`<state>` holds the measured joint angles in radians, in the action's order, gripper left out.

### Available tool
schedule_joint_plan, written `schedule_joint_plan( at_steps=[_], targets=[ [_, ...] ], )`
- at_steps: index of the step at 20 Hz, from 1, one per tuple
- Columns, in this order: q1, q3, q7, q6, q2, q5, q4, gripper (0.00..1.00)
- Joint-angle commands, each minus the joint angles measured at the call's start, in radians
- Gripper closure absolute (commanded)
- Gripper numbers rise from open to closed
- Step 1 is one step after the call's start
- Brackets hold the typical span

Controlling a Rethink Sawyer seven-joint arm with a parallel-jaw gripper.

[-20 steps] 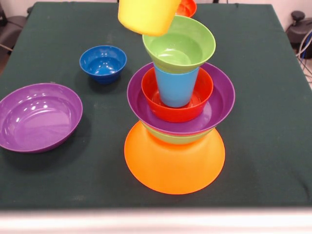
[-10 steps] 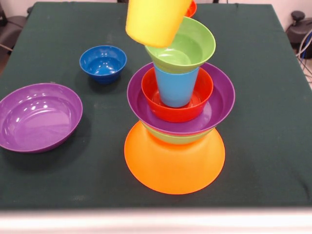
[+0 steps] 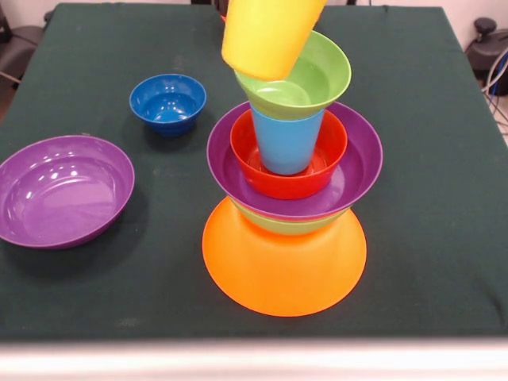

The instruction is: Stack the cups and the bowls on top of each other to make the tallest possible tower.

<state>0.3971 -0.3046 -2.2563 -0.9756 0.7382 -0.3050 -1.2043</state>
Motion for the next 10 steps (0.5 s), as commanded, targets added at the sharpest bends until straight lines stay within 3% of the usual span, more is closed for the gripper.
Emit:
schedule_joint_plan(
  at_steps=[1, 10],
  targets=[
    [-0.022, 0.036, -0.094, 0.034, -0.023, 0.017, -0.152, 1.00],
    [-0.008, 0.035, -0.064, 0.092, -0.026, 0.045, -0.224, 1.00]
  ],
)
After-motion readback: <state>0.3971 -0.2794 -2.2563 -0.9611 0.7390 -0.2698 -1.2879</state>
